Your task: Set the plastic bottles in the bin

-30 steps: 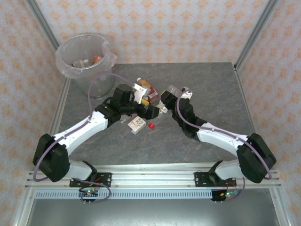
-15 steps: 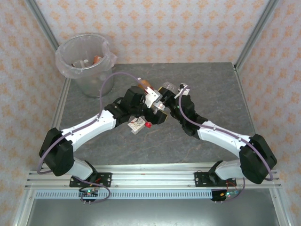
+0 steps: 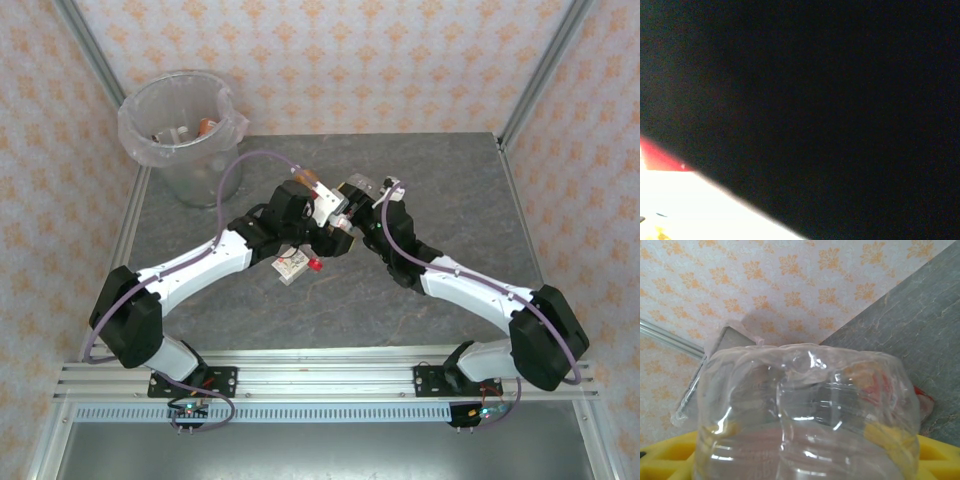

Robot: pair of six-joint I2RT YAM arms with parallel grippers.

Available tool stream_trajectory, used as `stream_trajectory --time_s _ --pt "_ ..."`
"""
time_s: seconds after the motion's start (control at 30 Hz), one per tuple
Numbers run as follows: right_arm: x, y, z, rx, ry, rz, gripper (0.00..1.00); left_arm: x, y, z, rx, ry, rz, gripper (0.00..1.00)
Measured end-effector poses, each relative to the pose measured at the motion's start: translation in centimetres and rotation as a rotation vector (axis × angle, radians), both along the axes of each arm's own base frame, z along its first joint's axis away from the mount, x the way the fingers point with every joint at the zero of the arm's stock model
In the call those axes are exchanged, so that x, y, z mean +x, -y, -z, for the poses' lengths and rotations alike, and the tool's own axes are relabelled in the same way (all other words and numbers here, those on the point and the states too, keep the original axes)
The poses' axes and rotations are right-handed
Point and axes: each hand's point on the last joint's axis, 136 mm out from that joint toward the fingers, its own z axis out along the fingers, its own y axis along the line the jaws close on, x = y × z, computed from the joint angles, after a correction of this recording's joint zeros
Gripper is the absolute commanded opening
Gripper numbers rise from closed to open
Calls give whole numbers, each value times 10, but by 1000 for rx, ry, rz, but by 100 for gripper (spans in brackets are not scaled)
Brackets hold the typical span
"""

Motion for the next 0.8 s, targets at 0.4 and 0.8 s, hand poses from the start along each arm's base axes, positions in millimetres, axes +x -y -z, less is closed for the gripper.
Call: stream_trajectory --time_s 0.4,0.8 --pt "1 21 -1 -11 -28 51 89 7 -3 -3 -4 15 -29 62" --pt "6 54 -21 45 2 126 99 32 -42 20 28 -35 -173 59"
